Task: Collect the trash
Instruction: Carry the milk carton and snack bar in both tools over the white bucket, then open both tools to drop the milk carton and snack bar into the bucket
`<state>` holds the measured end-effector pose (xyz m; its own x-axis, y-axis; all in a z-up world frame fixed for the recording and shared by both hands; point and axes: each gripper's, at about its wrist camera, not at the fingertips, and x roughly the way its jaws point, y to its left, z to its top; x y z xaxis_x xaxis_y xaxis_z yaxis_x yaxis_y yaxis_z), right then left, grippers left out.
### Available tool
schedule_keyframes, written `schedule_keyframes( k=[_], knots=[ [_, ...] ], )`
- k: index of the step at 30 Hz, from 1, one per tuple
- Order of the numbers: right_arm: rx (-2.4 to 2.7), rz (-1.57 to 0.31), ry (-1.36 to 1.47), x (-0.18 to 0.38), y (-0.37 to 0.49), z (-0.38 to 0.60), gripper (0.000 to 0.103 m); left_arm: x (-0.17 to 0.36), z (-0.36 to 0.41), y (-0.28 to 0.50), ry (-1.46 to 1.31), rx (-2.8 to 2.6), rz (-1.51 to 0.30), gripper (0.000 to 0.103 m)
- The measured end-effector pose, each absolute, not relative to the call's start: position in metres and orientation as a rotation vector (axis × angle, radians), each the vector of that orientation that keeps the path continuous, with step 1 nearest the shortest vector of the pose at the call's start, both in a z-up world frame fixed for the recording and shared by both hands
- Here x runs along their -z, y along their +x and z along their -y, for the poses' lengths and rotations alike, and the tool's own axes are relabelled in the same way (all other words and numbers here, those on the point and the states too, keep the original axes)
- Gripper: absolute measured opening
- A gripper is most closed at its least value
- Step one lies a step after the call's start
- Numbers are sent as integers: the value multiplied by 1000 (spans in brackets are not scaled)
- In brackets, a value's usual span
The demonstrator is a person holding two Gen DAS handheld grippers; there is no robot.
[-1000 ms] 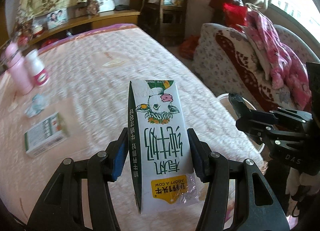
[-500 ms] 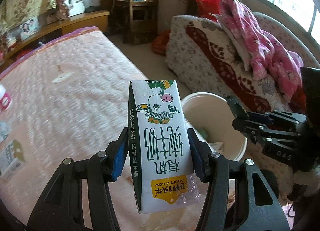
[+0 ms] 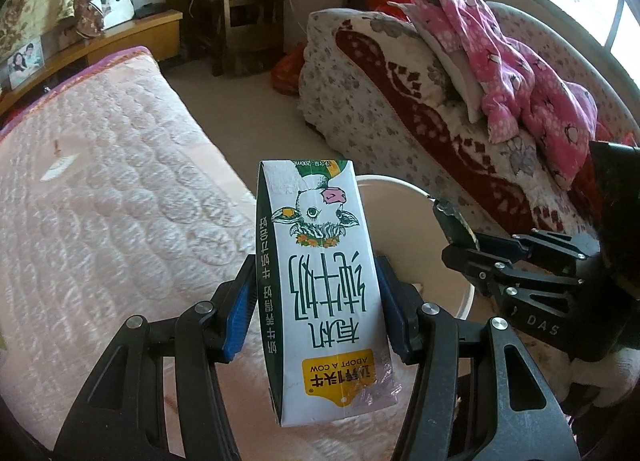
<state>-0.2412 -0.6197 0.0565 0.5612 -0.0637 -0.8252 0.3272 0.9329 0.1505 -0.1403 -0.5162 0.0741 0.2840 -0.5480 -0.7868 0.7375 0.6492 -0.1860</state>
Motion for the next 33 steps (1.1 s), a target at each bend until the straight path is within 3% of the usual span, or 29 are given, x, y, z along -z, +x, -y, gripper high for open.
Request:
schedule_keyframes(
  k=[9, 10, 11, 12, 33],
  knots=[
    [264, -961, 347, -40, -244, 639, 27, -65, 535, -139, 221, 905, -966, 55],
    [274, -962, 346, -39, -244, 640, 31, -65, 537, -139, 218, 914, -970, 55],
    [291, -963, 337, -39, -244, 641, 44, -64, 538, -139, 215, 921, -975, 55],
    [297, -963, 330, -38, -244, 640, 47, -63, 539, -139, 214, 926, -979, 55],
    [276, -958, 341, -44, -247, 632, 47, -70, 524, -148, 222, 928, -973, 57]
  ],
)
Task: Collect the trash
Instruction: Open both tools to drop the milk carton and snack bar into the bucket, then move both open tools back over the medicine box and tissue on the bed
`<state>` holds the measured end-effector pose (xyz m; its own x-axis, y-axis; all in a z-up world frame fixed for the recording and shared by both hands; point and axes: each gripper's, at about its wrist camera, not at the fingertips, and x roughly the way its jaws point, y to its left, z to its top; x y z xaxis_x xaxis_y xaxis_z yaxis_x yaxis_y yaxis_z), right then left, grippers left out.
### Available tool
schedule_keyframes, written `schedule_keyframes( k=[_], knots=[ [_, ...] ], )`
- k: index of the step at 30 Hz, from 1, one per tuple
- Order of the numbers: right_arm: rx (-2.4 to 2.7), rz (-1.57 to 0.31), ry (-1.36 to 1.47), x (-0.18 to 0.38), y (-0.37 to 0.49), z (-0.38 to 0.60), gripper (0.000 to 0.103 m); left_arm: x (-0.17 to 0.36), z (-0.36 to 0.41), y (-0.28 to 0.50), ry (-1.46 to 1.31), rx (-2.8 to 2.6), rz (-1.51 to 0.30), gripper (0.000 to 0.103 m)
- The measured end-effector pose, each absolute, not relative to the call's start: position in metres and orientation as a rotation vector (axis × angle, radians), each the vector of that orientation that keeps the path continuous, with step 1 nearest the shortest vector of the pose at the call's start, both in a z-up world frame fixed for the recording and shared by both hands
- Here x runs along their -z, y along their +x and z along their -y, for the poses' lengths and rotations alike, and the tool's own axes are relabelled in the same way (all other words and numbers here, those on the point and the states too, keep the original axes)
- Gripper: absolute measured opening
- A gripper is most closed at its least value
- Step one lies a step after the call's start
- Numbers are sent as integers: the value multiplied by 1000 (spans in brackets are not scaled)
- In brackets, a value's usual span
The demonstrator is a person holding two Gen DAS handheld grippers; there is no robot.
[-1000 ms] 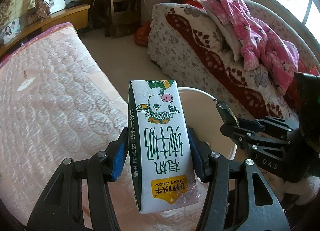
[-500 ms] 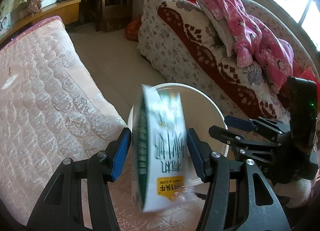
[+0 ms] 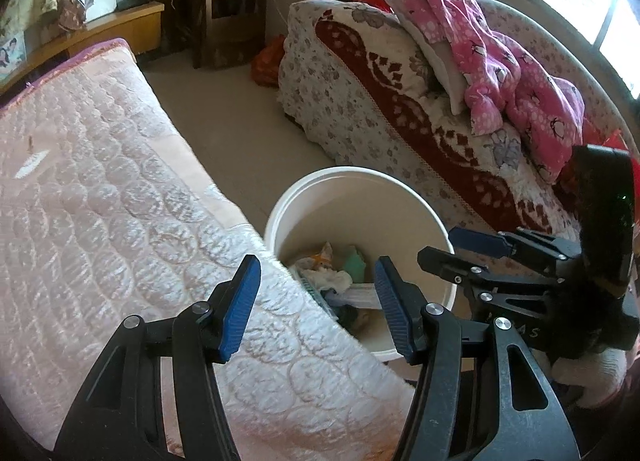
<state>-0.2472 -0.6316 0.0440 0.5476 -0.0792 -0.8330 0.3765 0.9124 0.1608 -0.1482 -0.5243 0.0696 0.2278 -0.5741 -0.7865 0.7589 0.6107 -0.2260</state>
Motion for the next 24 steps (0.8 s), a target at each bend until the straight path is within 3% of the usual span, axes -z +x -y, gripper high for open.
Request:
schedule_keyframes(
  k=[12, 16, 24],
  knots=[
    [192, -926, 247, -78, -229, 579, 48, -81, 464, -139, 231, 838, -920, 58],
    [146, -910, 208, -88, -218, 552, 58, -78, 430, -122, 217, 778, -925, 57],
    [55, -926, 152, -88, -191, 502, 58, -71, 357, -66, 158, 623, -929, 57]
  ],
)
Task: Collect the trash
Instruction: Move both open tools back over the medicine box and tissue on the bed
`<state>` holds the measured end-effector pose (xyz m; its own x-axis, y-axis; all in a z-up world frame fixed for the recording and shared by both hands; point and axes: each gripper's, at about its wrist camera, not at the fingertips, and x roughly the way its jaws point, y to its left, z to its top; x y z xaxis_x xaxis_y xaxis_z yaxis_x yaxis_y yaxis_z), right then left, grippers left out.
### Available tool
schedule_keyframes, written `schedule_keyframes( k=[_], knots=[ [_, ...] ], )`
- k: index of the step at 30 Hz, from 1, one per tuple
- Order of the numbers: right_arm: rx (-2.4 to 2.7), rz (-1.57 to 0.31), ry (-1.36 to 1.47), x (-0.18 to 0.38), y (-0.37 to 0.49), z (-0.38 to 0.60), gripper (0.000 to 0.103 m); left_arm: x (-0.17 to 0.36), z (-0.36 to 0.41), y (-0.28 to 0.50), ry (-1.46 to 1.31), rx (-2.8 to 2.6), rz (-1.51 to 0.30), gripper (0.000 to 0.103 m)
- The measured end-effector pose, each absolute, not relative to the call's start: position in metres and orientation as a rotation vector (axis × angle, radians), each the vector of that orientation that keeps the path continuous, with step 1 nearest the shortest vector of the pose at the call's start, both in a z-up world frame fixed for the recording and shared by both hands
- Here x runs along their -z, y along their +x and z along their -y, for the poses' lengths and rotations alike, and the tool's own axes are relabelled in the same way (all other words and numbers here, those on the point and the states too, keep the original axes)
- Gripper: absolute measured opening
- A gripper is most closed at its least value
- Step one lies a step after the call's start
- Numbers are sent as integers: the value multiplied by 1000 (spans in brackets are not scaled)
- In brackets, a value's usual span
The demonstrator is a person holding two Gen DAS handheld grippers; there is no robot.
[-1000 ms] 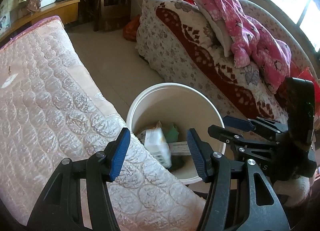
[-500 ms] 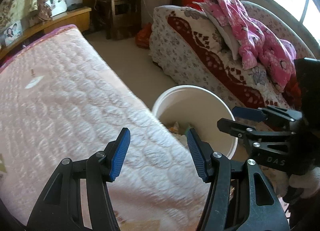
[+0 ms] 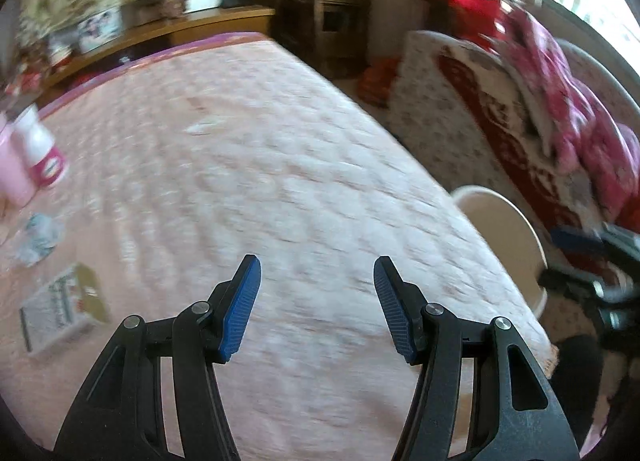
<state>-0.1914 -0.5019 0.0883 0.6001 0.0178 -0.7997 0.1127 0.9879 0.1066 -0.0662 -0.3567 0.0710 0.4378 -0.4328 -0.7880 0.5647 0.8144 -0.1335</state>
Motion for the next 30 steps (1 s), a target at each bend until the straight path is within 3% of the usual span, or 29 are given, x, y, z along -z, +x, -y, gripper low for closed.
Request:
schedule_keyframes(
  k=[13, 21, 30],
  knots=[
    [-36, -997, 79, -70, -168, 452, 58, -54, 279, 34, 46, 407, -966, 57],
    [-73, -1007, 62, -71, -155, 435, 58, -41, 246, -1, 57, 497, -1069, 57],
    [-161, -1015, 32, -67, -142, 392, 59, -44, 147, -68, 19, 504, -1139, 57]
  ],
)
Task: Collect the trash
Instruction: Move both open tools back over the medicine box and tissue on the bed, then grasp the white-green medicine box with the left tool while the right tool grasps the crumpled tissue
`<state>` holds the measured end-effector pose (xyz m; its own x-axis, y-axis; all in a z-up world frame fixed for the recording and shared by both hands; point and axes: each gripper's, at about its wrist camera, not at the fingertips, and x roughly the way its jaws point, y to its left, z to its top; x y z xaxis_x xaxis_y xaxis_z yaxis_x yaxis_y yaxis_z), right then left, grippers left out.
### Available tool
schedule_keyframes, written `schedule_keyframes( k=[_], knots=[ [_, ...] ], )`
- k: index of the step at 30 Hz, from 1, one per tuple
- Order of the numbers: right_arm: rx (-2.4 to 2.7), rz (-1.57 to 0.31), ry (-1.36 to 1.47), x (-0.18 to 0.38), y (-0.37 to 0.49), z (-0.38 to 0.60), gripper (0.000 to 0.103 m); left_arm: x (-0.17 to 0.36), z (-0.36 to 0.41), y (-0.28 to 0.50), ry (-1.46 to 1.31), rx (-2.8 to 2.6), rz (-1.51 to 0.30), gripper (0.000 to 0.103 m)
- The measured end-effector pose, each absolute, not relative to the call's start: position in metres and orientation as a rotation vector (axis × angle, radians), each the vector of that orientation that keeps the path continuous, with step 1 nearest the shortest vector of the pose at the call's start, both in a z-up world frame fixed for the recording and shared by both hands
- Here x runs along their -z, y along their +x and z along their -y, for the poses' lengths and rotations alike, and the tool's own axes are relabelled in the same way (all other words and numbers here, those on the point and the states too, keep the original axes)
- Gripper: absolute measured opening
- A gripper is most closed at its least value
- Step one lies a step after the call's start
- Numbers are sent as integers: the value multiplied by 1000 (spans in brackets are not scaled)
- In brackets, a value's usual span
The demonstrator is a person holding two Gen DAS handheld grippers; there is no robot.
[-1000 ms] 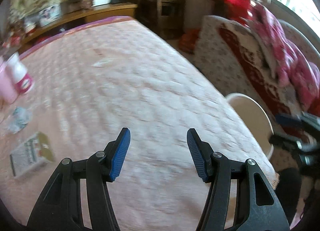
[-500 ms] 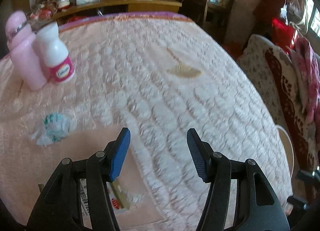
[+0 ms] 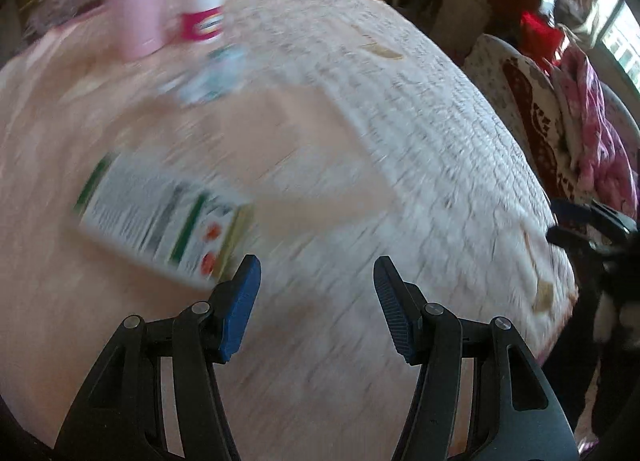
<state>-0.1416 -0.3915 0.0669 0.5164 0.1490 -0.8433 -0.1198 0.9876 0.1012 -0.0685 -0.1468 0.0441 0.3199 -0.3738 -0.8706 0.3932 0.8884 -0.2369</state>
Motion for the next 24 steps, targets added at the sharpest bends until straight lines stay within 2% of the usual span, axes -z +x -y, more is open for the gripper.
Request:
schedule_keyframes(
  k=[6, 10, 18, 24],
  knots=[
    [-260, -1004, 12, -68, -128, 346, 59, -62, 85, -87, -61, 398, -1095, 57],
    [-322, -1001, -3, -65, -114, 315, 66, -74, 62, -89, -143, 339, -1038, 57],
    [-369, -1010, -6, -61, -99, 284, 66, -78, 87, -57, -178, 205, -983, 59],
    [-375, -1003, 12, -63, -92, 284, 66, -58, 89, -25, -165, 69, -999, 59]
  ],
)
